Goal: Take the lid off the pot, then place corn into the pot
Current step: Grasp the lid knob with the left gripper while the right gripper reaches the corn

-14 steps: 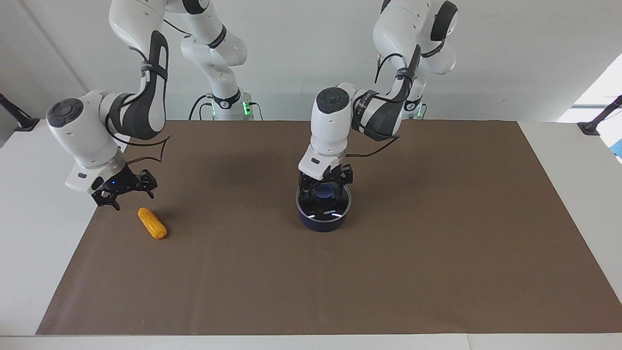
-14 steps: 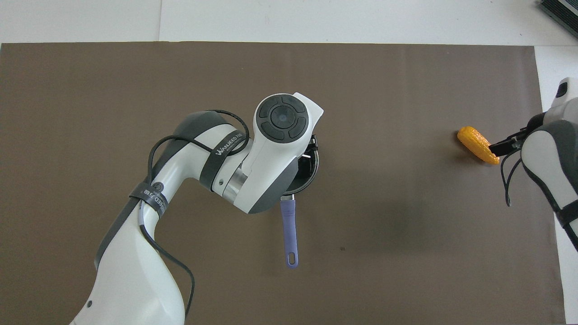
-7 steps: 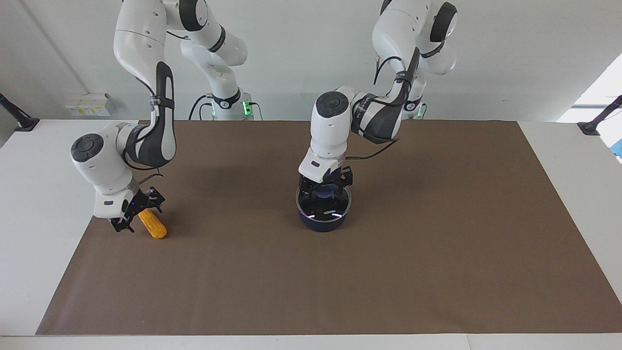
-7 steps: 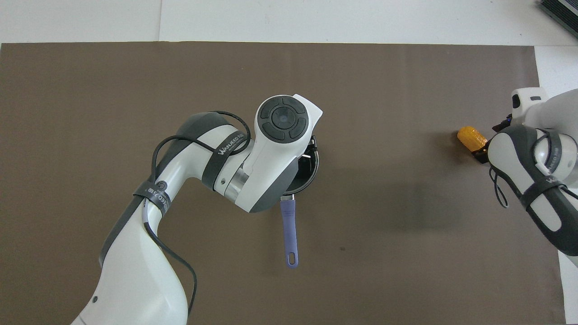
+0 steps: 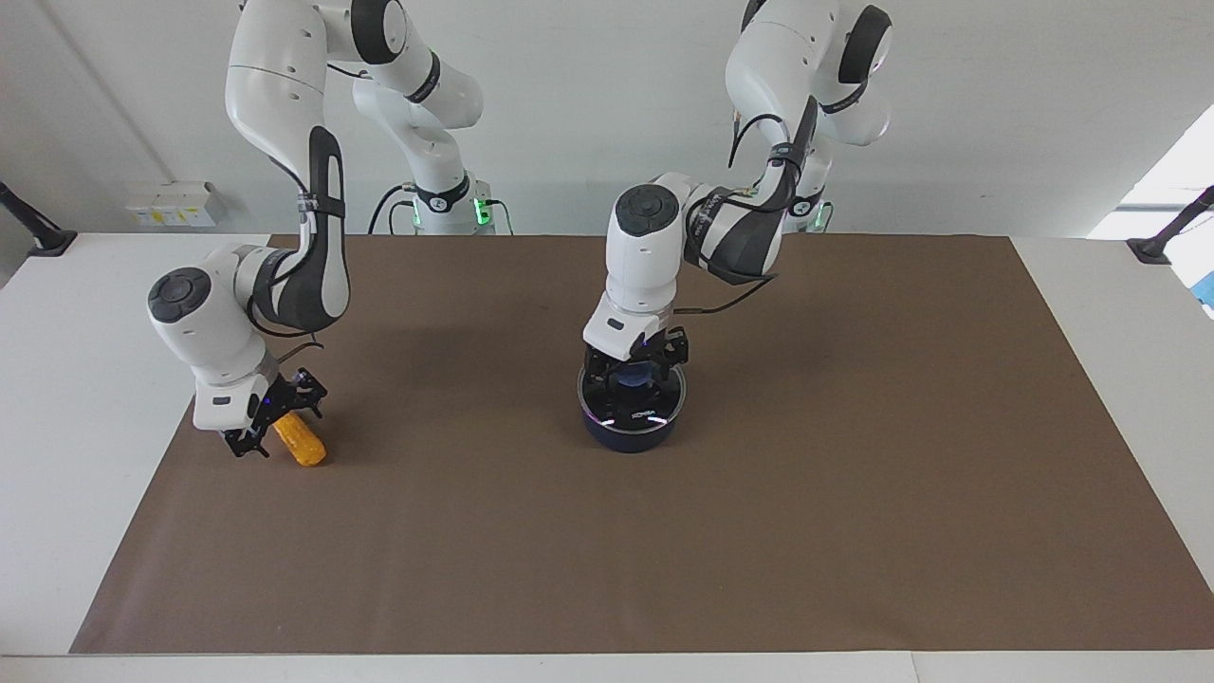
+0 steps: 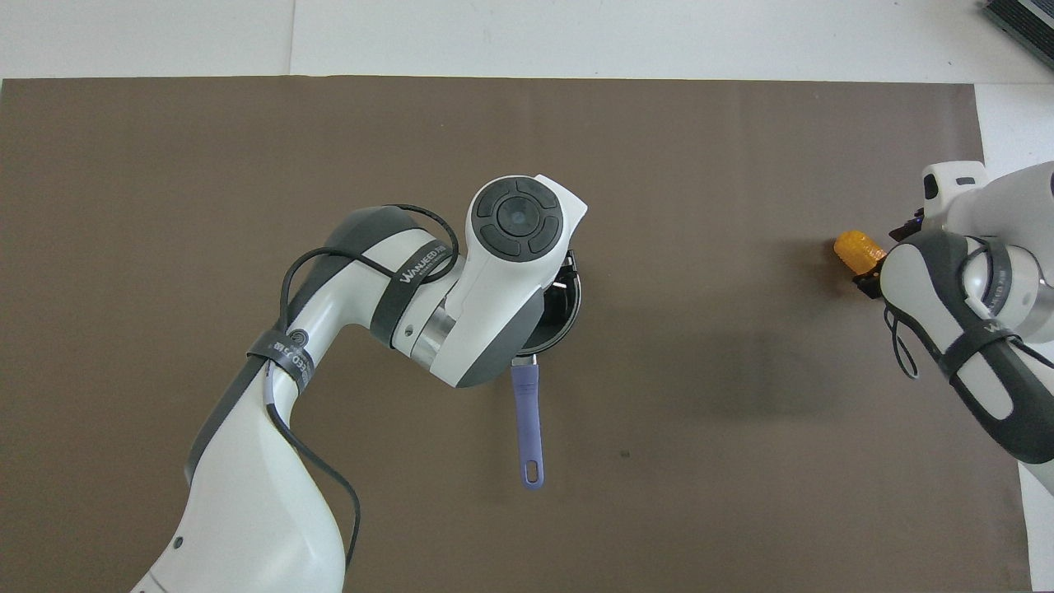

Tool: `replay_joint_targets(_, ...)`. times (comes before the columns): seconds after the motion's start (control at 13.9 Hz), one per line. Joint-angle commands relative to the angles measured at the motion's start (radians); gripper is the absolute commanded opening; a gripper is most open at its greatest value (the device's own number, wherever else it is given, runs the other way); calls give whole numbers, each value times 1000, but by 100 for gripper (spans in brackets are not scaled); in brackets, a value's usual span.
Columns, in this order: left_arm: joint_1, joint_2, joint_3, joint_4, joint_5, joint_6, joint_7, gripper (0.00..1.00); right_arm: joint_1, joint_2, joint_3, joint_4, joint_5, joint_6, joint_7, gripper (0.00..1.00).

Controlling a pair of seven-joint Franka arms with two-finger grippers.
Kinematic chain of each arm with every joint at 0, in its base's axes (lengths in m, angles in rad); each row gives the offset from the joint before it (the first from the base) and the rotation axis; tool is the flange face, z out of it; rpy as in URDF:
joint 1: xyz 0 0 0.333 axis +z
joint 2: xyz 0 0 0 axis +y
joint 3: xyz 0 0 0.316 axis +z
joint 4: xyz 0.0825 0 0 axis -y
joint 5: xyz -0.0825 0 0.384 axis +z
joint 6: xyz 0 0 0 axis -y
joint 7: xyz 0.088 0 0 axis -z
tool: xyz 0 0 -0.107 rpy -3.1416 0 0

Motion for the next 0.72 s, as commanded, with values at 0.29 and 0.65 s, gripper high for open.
replay_joint_targets(0.29,-15,-13,11,-12,20,-2,-17,50,1,3,7,-25,22,40,-24,88)
replay_joint_targets(0.65,-16,-21,14,-4,23,-25,-16,44,2,1,7,-25,22,34,-13,57)
